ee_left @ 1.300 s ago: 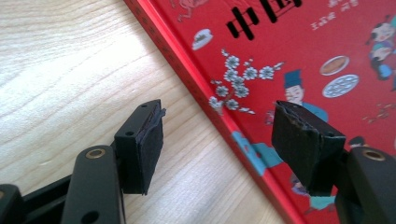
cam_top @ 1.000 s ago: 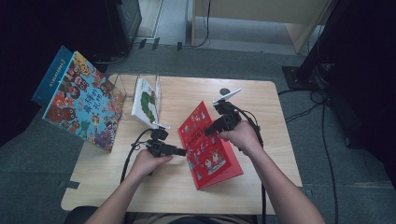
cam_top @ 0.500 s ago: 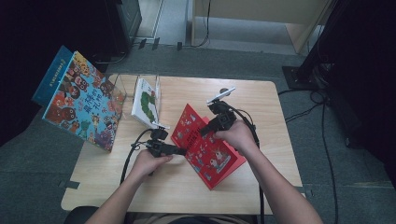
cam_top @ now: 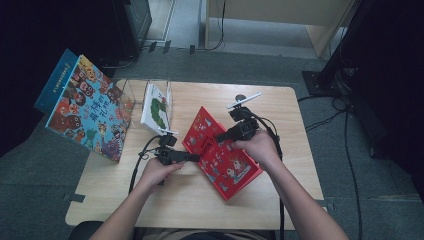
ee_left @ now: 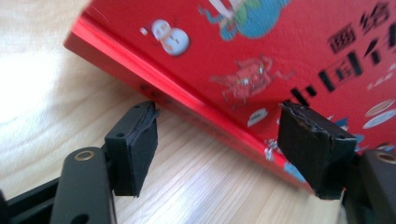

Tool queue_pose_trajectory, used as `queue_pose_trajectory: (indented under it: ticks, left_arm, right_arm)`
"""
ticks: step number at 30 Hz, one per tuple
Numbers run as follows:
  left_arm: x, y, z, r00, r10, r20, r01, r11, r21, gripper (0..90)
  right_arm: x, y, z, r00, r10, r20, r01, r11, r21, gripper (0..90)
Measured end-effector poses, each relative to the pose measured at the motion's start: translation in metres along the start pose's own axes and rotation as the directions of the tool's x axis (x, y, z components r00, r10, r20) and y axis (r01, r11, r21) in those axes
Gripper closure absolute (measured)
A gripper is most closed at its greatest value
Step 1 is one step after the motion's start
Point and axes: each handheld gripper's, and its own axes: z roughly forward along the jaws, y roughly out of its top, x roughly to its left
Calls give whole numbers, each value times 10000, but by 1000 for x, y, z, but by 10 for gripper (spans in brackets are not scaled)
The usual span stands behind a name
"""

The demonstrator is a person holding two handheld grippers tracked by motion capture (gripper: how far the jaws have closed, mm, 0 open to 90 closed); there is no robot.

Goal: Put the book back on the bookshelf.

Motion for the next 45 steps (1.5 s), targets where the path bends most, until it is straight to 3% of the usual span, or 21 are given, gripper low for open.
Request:
queue_pose_trajectory:
  ticks: [3, 8, 11, 13, 14, 16, 19, 21, 23, 24, 25, 26, 27, 28, 31, 34, 38, 40, 42, 43, 45]
  left_arm:
    - [3, 3, -1, 9984, -56, 560, 61, 9999, -90, 239]
    - [1, 8, -4, 9959, 453, 780, -435, 9987, -254, 177]
    - [2, 12, -8, 9893, 493, 1375, -421, 9976, -554, 119]
    - [2, 17, -10, 9784, 506, 2003, -324, 9951, -932, 64]
    - [0, 20, -14, 9781, 701, 1962, -480, 9922, -1148, 19]
    - [-4, 24, -23, 9783, 1240, 1662, -1007, 9847, -1420, 29]
    - [-8, 30, -36, 9791, 1373, 1497, -1114, 9792, -1697, 91]
    - [-11, 32, -44, 9777, 1664, 1278, -1397, 9707, -1954, 147]
    - [-13, 34, -53, 9768, 1826, 1116, -1581, 9672, -1988, 215]
    - [-13, 35, -56, 9745, 1969, 1080, -1725, 9642, -2014, 254]
    - [-15, 35, -61, 9696, 2243, 977, -2000, 9567, -2112, 300]
    - [-16, 35, -63, 9663, 2409, 910, -2175, 9527, -2123, 339]
    - [-20, 37, -67, 9620, 2641, 688, -2456, 9477, -2036, 372]
    - [-23, 38, -70, 9568, 2861, 513, -2717, 9430, -1920, 412]
    - [-33, 42, -76, 9356, 3515, 335, -3412, 9245, -1702, 534]
    - [-43, 50, -79, 9292, 3639, 644, -3545, 9270, -1223, 607]
    - [-51, 56, -84, 9162, 3852, 1102, -3761, 9218, -944, 714]
    - [-55, 57, -85, 9066, 4030, 1251, -3950, 9148, -844, 753]
    - [-60, 59, -86, 9042, 4119, 1127, -4060, 9110, -719, 764]
    - [-61, 60, -87, 8995, 4239, 1058, -4197, 9057, -604, 765]
    - [-62, 61, -89, 8958, 4313, 1072, -4275, 9022, -576, 767]
  right_arm:
    - [-1, -6, -4, 9997, -57, -219, 53, 9998, -206, 887]
    - [-2, -16, -10, 9977, -300, -607, 269, 9983, -521, 885]
    - [-4, -20, -14, 9942, -459, -975, 386, 9965, -747, 884]
    - [-6, -22, -16, 9892, -570, -1352, 443, 9945, -949, 885]
    - [-7, -23, -16, 9855, -617, -1581, 461, 9939, -1004, 885]
    - [-8, -25, -16, 9789, -732, -1907, 502, 9912, -1225, 885]
    - [-10, -27, -17, 9697, -1245, -2102, 963, 9855, -1394, 886]
    - [-11, -27, -17, 9643, -1693, -2035, 1391, 9781, -1546, 887]
    - [-12, -27, -17, 9574, -2220, -1846, 1916, 9668, -1689, 887]
    - [-13, -27, -17, 9502, -2618, -1690, 2327, 9569, -1737, 886]
    - [-14, -27, -17, 9430, -2949, -1542, 2653, 9459, -1867, 882]
    - [-17, -26, -18, 9376, -3092, -1592, 2772, 9409, -1945, 881]
    - [-20, -25, -19, 9367, -3092, -1643, 2768, 9413, -1934, 865]
    - [-23, -25, -18, 9367, -3208, -1406, 2918, 9368, -1932, 829]
    - [-31, -24, -14, 9375, -3378, -831, 3209, 9320, -1687, 728]
    - [-36, -23, -7, 9342, -3458, -880, 3323, 9330, -1384, 659]
    - [-38, -24, -2, 9316, -3619, -345, 3544, 9252, -1360, 566]
    - [-43, -26, 1, 9190, -3931, -310, 3860, 9128, -1332, 538]
    - [-44, -28, 3, 9134, -4059, -306, 3986, 9072, -1349, 523]
    - [-46, -29, 3, 9095, -4145, -306, 4066, 9027, -1410, 524]
    - [-47, -30, 3, 9071, -4194, -354, 4093, 8985, -1586, 531]
